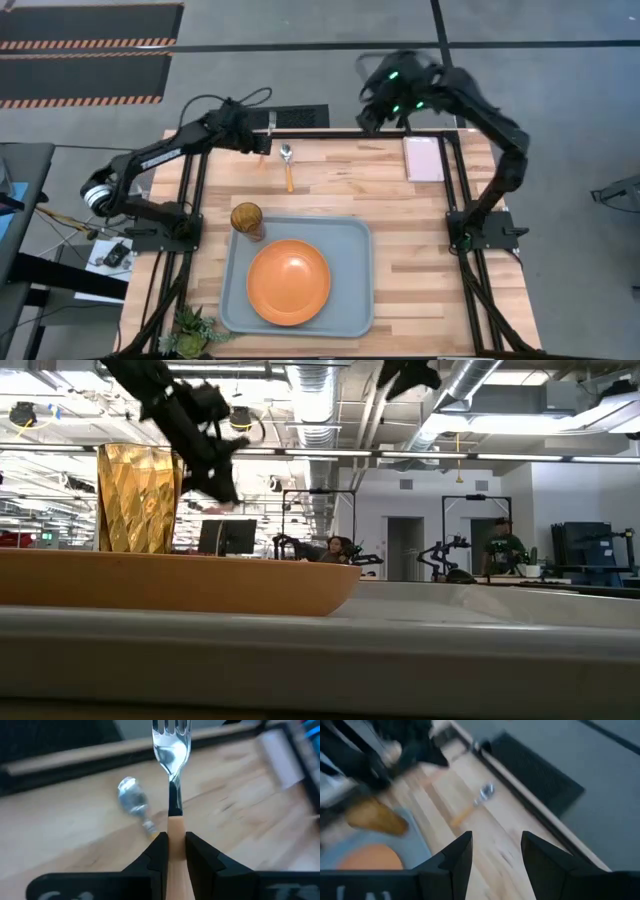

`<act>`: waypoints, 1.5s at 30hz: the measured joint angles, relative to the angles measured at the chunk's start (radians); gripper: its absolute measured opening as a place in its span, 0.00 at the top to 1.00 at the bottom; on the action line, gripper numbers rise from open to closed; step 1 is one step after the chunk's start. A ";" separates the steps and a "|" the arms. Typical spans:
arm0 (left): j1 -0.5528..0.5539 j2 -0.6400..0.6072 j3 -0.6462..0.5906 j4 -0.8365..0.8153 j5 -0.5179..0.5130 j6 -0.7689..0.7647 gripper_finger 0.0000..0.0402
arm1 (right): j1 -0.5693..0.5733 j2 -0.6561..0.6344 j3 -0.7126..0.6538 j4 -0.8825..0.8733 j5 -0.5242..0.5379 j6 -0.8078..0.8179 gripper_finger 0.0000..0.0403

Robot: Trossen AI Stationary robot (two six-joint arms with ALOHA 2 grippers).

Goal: Pick and place plate/cup/fork/spoon on tray
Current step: Put the light orange fork on the gray serving tray to the right of the orange plate

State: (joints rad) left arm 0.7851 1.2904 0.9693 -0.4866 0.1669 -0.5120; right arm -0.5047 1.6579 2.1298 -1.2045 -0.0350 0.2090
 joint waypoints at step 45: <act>-0.453 -0.044 0.129 0.089 -0.277 -0.208 0.89 | 0.072 0.163 -0.437 0.988 -0.173 0.160 0.36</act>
State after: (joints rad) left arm 0.3326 1.2461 1.0981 -0.3981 -0.1105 -0.7197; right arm -0.4328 1.8206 1.6924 -0.2169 -0.2076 0.3695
